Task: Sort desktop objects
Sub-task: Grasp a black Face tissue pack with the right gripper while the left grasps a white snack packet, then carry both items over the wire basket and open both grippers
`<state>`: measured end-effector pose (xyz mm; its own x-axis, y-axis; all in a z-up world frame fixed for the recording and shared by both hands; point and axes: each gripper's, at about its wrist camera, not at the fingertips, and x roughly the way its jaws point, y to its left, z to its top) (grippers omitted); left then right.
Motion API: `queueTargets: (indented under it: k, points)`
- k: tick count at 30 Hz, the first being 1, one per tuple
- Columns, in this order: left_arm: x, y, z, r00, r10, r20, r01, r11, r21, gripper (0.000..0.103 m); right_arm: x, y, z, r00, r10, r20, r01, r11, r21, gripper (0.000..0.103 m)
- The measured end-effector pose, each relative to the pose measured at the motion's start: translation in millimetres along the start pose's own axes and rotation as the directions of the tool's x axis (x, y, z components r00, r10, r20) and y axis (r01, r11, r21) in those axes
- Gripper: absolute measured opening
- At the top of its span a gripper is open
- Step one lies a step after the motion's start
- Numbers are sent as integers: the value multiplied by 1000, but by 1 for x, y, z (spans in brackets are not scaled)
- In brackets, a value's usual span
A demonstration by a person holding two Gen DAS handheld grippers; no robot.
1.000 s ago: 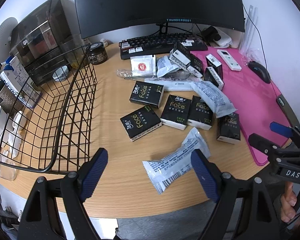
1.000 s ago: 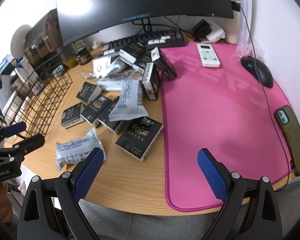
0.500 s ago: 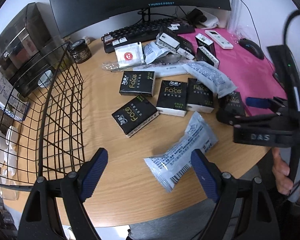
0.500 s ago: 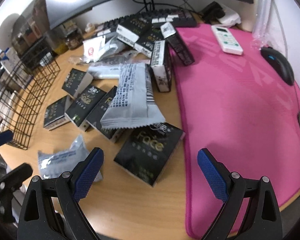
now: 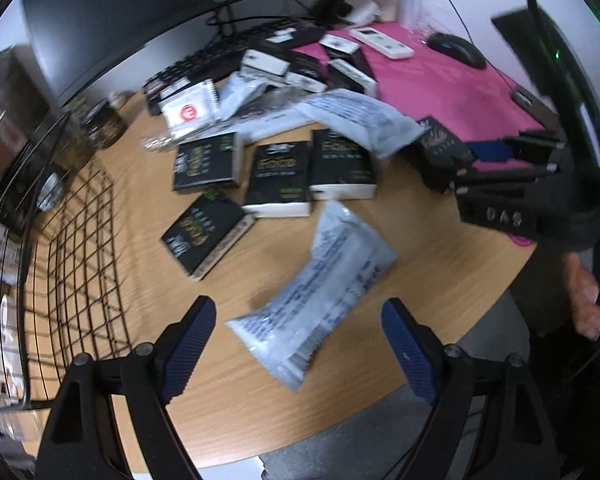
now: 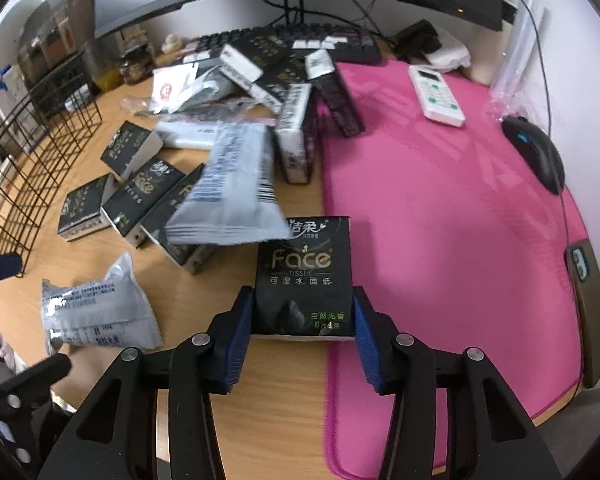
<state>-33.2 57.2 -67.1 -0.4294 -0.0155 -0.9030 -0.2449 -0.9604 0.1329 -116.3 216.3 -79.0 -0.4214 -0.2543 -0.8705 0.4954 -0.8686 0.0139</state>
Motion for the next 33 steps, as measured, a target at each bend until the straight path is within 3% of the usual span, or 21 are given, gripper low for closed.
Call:
queueTargets:
  k: [8,11,15,18,26,33]
  points:
    - [24,-14,4,999,-25,-37,27,997,66,84,-4,-22,-6,999,44,0,-44,998,45,48]
    - [31,-14,6,998,-39,-59,43,997,69,68,-3,-23,-6,998,58,1,-58,997,49,48]
    - [34,-9,9,994,-84,-75,87,996,38,58,-2,-24,-6,998,69,3,-69,996,57,48]
    - [34,-9,9,990,-117,-82,120,993,24,44,-2,-24,-5,998,71,2,-71,996,60,48]
    - [27,-3,8,991,-120,-66,118,992,-34,42,-5,-21,-7,996,87,-2,-87,994,60,48]
    - [-31,14,7,994,-94,62,99,991,-85,42,-34,-9,4,990,130,45,-132,991,30,48]
